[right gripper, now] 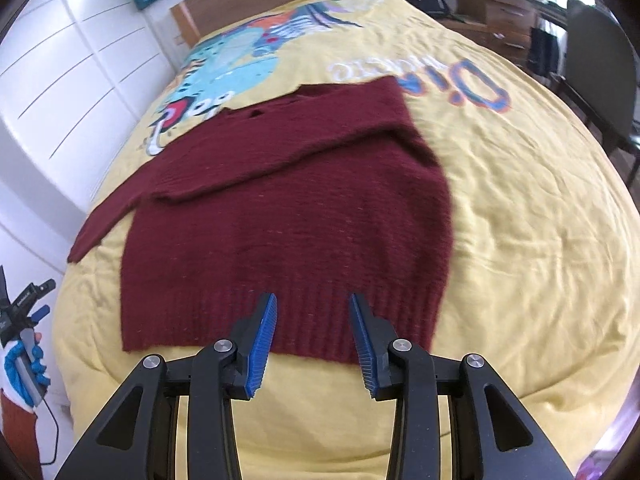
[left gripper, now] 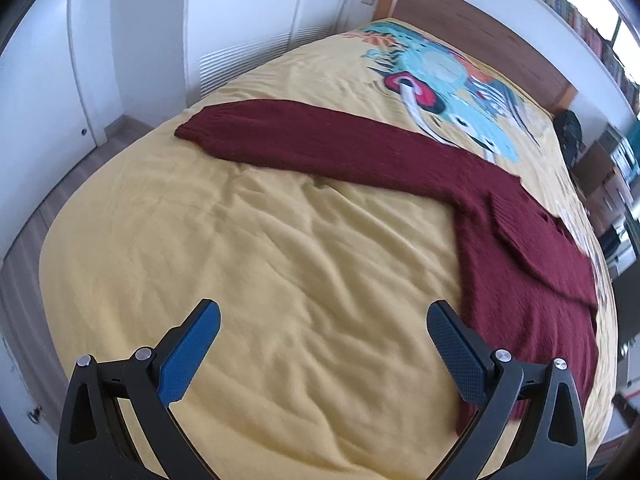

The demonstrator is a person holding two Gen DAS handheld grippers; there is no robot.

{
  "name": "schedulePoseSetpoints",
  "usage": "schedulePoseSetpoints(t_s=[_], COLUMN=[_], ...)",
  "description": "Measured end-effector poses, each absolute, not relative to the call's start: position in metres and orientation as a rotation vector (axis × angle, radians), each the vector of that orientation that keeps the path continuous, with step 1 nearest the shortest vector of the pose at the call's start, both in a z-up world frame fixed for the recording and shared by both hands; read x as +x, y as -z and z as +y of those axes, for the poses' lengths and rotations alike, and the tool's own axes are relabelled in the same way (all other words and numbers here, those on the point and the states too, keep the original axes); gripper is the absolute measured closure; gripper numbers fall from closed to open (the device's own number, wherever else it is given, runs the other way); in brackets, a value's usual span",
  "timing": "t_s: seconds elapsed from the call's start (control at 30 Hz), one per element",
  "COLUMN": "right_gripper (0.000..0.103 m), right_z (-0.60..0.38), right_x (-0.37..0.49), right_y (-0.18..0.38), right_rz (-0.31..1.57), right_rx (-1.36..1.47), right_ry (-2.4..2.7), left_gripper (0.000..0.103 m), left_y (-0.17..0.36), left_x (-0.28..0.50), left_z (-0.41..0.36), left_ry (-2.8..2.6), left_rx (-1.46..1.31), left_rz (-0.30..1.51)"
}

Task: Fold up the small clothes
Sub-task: 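Move the left gripper to the other sleeve's cuff, then close the left gripper on the sleeve cuff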

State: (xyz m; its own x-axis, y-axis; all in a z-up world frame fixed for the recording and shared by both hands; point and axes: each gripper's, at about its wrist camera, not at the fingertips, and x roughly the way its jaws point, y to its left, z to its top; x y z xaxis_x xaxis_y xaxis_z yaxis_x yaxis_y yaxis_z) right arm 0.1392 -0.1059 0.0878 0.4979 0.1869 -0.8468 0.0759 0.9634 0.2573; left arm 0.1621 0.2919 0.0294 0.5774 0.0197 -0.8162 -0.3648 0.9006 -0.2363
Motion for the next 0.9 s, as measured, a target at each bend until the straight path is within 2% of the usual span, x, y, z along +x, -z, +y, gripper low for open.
schedulePoseSetpoints(t_s=[0.53,0.63,0.7,0.9], right_gripper=[0.064,0.064,0.064,0.064], right_z=[-0.137,-0.141,-0.144,-0.152], right_x=[0.154,0.156,0.157,0.161], right_y=[-0.062,-0.058,-0.055,-0.046], right_rz=[1.107,1.116,1.122,1.139], right_rx=[0.316,0.317,0.32,0.33], right_ry=[0.037,0.047,0.056,0.079], left_gripper=[0.003,0.01,0.018,0.028], left_y=[0.009,0.021,0.03,0.052], left_x=[0.243,0.254,0.259,0.262], left_z=[0.41,0.429,0.443,0.478], left_ry=[-0.366,-0.371,-0.37,-0.356], left_rx=[-0.634,-0.707,-0.776,-0.976], left_rz=[0.918,0.932,0.928,0.872])
